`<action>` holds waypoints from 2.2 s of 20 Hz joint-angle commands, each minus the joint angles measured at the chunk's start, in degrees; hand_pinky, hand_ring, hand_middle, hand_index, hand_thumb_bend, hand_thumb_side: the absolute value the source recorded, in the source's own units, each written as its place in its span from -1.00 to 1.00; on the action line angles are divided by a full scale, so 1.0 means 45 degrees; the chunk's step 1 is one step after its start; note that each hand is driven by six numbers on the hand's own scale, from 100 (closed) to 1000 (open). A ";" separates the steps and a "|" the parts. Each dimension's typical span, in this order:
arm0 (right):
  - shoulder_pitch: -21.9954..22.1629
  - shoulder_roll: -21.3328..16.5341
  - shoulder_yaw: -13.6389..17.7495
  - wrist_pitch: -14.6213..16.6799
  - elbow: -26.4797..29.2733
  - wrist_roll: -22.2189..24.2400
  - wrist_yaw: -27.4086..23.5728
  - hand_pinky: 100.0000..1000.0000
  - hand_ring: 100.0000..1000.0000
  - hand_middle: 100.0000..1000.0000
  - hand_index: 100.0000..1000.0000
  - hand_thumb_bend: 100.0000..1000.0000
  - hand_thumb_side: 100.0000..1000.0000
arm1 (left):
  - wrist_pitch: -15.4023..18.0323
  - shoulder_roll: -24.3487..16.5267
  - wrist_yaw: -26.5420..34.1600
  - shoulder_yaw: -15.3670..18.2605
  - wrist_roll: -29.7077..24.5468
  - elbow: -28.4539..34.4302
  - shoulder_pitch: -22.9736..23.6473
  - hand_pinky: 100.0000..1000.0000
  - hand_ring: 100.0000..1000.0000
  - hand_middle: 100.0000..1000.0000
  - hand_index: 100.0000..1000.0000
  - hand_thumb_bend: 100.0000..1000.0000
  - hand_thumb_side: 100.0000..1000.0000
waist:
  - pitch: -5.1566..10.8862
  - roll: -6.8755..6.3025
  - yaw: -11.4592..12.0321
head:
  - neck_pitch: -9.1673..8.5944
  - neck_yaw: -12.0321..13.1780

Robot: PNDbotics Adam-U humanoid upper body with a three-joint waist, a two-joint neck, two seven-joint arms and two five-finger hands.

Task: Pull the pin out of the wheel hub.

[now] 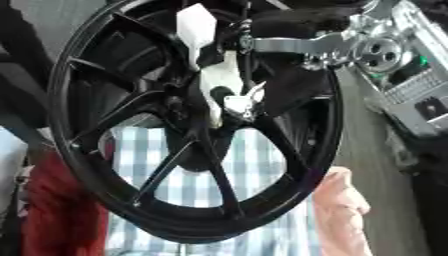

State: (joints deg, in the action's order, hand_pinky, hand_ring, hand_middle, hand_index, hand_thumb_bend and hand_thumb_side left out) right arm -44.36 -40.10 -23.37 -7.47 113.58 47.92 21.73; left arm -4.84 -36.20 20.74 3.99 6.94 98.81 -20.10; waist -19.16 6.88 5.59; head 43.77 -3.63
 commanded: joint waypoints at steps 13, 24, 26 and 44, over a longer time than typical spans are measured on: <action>-0.0072 -0.0475 0.0179 0.0243 -0.0424 0.0095 -0.0052 0.26 0.19 0.56 0.83 -1.00 0.19 | -0.0068 -0.0186 -0.0077 -0.0055 -0.0188 0.0085 -0.0037 0.12 0.26 0.26 0.39 -0.91 0.57 | 0.0124 -0.0096 0.0036 | 0.0076 -0.0073; -0.0052 -0.0682 0.0214 0.0367 -0.0860 -0.0095 -0.0410 0.27 0.21 0.53 0.83 -1.00 -0.64 | -0.0133 -0.0148 -0.0122 -0.0130 -0.0317 0.0069 -0.0029 0.14 0.26 0.23 0.37 -0.92 0.58 | 0.0070 -0.0154 0.0022 | 0.0076 -0.0147; -0.0059 -0.0730 0.0216 0.0432 -0.0904 -0.0189 -0.0471 0.27 0.20 0.51 0.81 -1.00 -0.70 | -0.0136 -0.0142 -0.0125 -0.0135 -0.0329 0.0070 -0.0025 0.14 0.26 0.22 0.37 -0.92 0.58 | 0.0054 -0.0158 0.0030 | 0.0076 -0.0170; -0.0208 -0.0712 0.0109 -0.0162 -0.1423 -0.2313 -0.1978 -0.10 -0.08 -0.46 -0.02 -1.00 -0.99 | -0.0178 -0.0043 -0.0100 -0.0144 -0.0389 0.0088 -0.0004 0.15 0.25 0.22 0.36 -0.91 0.59 | -0.0048 -0.0173 0.0182 | 0.0076 -0.0484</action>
State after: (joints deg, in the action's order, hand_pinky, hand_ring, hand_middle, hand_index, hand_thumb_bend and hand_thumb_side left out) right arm -44.19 -41.90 -23.46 -8.12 107.21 38.46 13.08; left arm -5.71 -35.53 20.62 2.99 5.41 98.51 -19.68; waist -20.34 6.56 6.22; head 43.77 -5.51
